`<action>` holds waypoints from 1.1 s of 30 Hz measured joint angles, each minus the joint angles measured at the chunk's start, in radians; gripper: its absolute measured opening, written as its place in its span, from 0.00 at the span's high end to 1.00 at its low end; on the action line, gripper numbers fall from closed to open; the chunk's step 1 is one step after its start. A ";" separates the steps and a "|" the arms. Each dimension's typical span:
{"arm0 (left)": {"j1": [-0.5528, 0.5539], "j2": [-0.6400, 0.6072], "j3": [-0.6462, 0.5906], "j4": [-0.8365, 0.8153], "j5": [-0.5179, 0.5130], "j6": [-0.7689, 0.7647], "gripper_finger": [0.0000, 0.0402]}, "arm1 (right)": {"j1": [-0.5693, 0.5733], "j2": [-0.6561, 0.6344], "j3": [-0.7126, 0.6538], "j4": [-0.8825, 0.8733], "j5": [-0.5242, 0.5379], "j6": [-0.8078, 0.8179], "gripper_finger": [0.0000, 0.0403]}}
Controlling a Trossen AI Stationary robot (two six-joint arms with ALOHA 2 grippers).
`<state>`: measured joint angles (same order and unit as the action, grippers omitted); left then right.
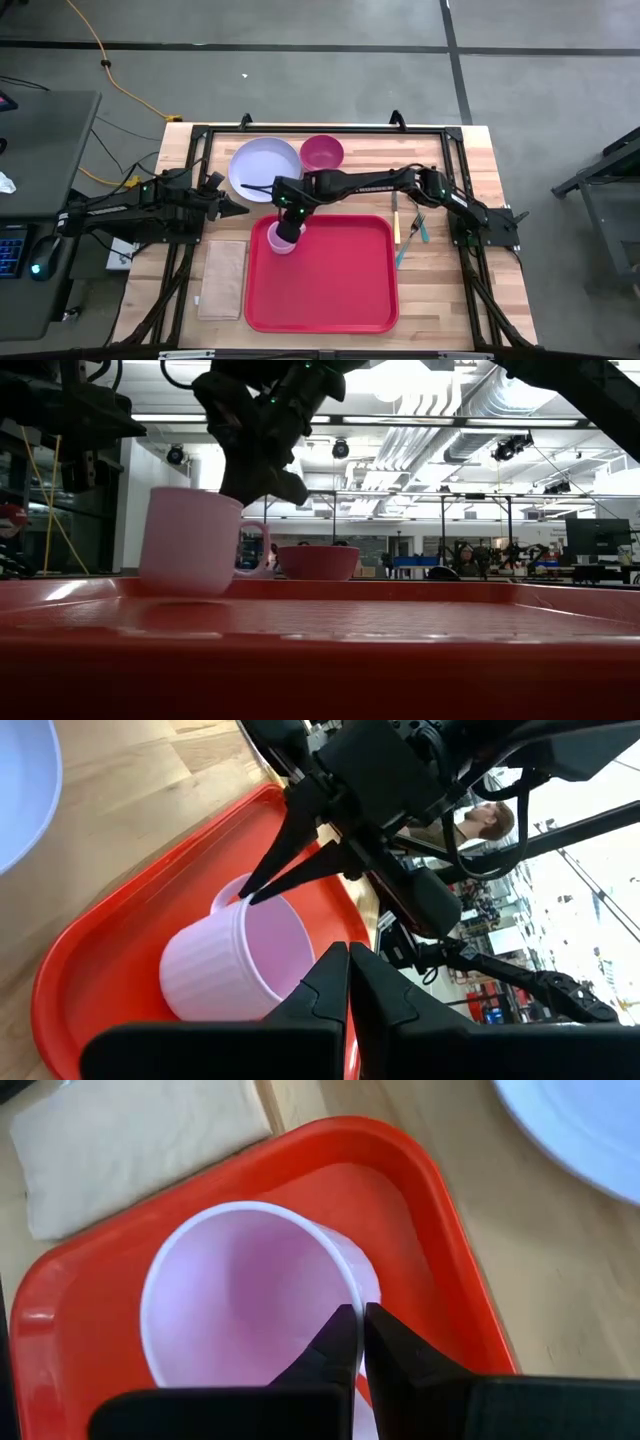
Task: Set up tray
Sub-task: Put the pink mug on the red serving tray
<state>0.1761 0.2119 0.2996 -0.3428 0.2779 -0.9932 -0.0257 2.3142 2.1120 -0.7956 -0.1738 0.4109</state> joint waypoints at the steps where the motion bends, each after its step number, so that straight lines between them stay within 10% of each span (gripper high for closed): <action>1: 0.000 0.000 0.000 0.000 0.000 0.000 0.89 | 0.000 0.000 0.000 0.000 0.000 -0.006 1.00; 33: 0.000 0.002 0.000 0.000 -0.010 0.000 0.89 | -0.014 0.000 0.000 0.059 0.009 -0.082 1.00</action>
<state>0.1761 0.2142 0.2996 -0.3428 0.2676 -0.9932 -0.0402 2.3138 2.1120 -0.7367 -0.1647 0.3289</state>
